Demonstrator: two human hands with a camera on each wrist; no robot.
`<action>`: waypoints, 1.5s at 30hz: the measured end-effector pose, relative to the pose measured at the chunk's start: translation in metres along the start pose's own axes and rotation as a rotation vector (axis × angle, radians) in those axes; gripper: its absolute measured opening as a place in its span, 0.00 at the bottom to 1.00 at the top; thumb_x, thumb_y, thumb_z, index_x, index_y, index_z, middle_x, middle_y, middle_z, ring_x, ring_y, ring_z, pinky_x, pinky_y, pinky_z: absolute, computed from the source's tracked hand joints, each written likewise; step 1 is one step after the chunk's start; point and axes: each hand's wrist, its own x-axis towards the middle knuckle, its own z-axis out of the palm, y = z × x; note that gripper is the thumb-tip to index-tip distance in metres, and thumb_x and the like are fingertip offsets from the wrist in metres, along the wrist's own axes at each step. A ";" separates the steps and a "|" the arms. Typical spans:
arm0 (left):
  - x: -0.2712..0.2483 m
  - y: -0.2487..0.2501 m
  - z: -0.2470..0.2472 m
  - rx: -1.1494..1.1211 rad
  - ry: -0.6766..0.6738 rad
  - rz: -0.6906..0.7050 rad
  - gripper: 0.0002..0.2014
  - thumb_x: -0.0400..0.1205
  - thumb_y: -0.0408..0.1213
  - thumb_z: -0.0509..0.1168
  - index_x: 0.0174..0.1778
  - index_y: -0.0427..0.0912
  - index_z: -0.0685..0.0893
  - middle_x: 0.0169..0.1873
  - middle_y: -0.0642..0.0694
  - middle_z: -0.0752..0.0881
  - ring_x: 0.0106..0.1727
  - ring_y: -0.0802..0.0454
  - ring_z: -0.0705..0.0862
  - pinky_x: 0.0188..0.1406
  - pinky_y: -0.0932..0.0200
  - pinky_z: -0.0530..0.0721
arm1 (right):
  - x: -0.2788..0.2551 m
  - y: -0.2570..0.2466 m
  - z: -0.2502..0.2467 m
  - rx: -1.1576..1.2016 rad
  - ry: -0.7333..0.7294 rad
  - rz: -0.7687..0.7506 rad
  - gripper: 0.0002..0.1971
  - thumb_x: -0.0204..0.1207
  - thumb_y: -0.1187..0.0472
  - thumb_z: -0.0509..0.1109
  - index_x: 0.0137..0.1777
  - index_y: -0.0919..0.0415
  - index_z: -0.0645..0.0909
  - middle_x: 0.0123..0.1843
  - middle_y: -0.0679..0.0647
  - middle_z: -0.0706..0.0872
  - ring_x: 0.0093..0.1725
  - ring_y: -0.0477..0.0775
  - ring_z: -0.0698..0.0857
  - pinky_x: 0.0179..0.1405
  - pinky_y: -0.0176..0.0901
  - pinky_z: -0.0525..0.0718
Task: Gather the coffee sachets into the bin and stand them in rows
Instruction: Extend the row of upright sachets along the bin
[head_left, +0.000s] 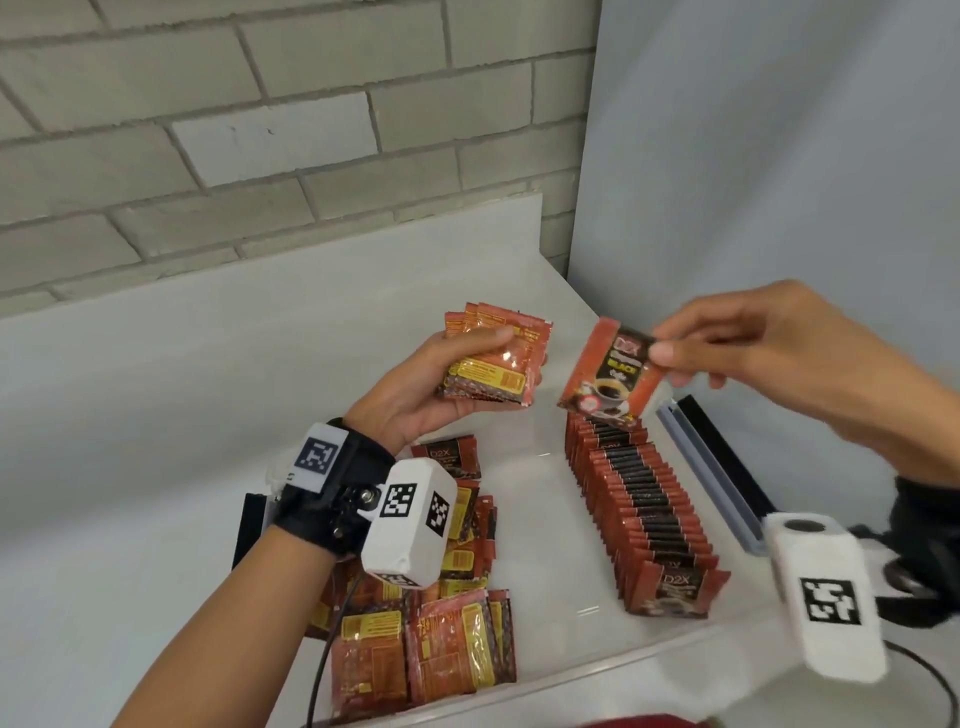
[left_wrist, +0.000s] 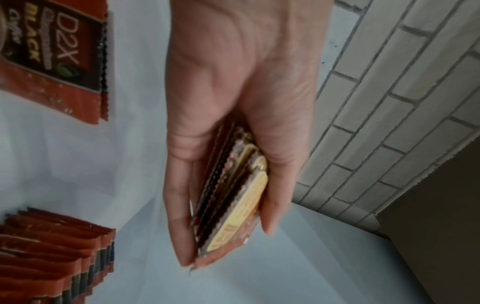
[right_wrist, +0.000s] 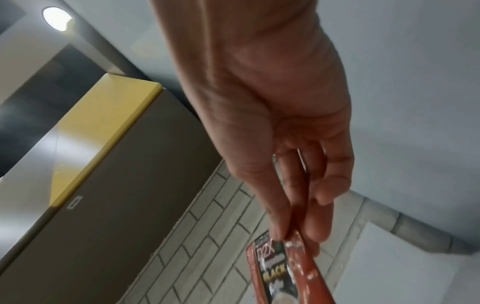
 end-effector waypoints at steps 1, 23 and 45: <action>-0.001 0.000 0.002 0.000 0.022 -0.006 0.15 0.72 0.39 0.72 0.53 0.37 0.88 0.47 0.38 0.91 0.44 0.46 0.91 0.40 0.52 0.90 | -0.010 0.001 -0.005 -0.042 -0.030 -0.009 0.03 0.68 0.52 0.75 0.40 0.45 0.90 0.35 0.46 0.91 0.36 0.39 0.86 0.39 0.31 0.77; -0.001 -0.001 0.013 -0.041 0.108 0.007 0.12 0.71 0.35 0.67 0.50 0.40 0.82 0.38 0.45 0.92 0.39 0.51 0.91 0.42 0.52 0.91 | -0.084 0.070 0.031 -0.803 -0.220 -0.288 0.17 0.49 0.53 0.89 0.33 0.40 0.85 0.30 0.32 0.80 0.41 0.44 0.67 0.37 0.30 0.66; 0.005 -0.029 0.039 -0.014 -0.147 -0.033 0.33 0.56 0.39 0.86 0.58 0.40 0.87 0.52 0.40 0.90 0.50 0.46 0.90 0.46 0.55 0.89 | -0.052 0.031 0.031 -0.095 0.092 -0.047 0.20 0.60 0.39 0.72 0.52 0.41 0.81 0.38 0.33 0.89 0.40 0.39 0.84 0.41 0.26 0.78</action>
